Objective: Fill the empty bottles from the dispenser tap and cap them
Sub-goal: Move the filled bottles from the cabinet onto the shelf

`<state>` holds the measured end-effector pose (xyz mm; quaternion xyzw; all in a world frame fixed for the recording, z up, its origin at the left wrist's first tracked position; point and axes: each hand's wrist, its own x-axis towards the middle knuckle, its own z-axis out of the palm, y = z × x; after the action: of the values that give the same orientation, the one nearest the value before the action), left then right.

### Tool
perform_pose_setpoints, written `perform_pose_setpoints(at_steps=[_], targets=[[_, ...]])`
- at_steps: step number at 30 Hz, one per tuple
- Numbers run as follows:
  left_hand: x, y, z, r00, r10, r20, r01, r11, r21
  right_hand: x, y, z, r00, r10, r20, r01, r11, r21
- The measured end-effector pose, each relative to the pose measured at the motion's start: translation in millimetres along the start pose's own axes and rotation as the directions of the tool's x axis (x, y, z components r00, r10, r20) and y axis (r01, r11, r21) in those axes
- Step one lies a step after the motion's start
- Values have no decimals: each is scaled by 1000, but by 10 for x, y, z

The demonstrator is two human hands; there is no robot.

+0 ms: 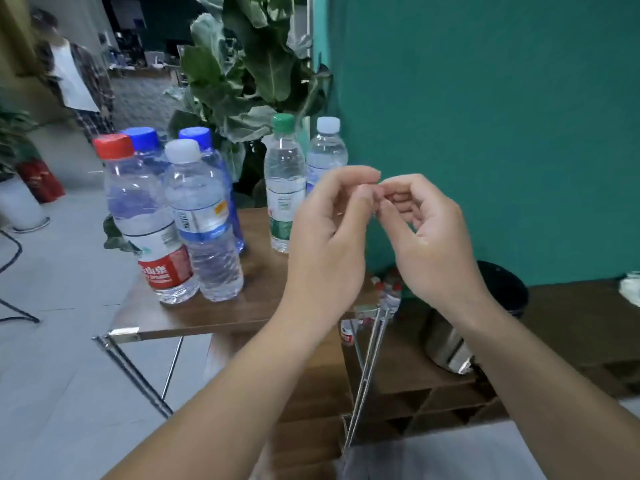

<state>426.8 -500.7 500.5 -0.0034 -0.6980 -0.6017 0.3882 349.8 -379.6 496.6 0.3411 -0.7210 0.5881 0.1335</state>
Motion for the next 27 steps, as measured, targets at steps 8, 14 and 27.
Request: perform_pose_setpoints(at_steps=[8,14,27], targets=[[-240,-624,1363,968,-248,44,250,968,-35,-137,1174,-945,969,243,42,-244,970,5],[-408,-1700,2115,902,-412,-127,421,906,54,-121,2499,-994,884,455,107,-461,887,35],[-987,-4529,2274,491,-691,-530,864,465,193,-349,5429,-362,724,663,189,-577,733,-360]])
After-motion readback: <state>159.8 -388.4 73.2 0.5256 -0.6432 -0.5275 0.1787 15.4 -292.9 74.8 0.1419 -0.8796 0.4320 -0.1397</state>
